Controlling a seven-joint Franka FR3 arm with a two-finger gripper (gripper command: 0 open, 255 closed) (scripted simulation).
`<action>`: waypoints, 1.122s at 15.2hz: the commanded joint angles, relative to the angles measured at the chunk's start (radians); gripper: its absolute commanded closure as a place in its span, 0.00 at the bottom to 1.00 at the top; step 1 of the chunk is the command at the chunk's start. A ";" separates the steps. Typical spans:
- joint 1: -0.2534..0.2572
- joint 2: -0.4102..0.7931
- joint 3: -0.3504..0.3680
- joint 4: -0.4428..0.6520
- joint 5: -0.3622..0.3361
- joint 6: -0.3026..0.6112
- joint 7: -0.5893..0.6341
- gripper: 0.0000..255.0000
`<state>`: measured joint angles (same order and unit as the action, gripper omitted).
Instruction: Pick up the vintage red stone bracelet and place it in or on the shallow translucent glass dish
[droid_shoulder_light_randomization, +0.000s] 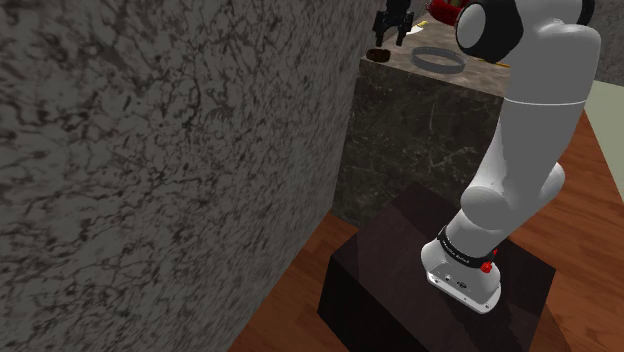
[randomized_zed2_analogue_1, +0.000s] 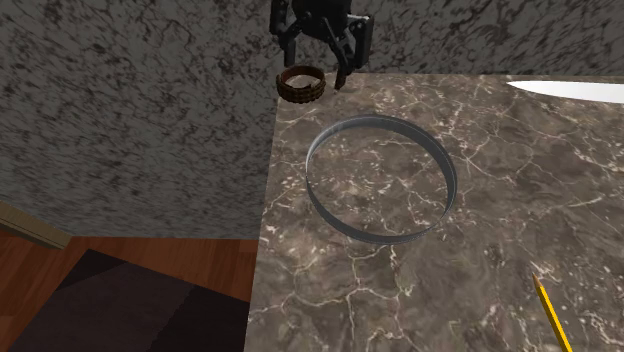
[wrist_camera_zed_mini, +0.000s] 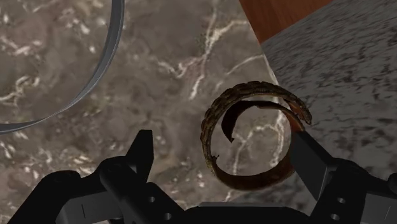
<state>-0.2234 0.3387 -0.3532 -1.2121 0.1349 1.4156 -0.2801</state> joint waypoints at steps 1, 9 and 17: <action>0.005 -0.008 0.001 -0.037 -0.002 0.029 0.002 0.00; 0.016 -0.032 0.002 -0.119 -0.010 0.089 0.003 0.00; 0.016 -0.031 0.002 -0.119 -0.010 0.090 0.003 1.00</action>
<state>-0.2085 0.3053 -0.3530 -1.3298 0.1237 1.5054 -0.2767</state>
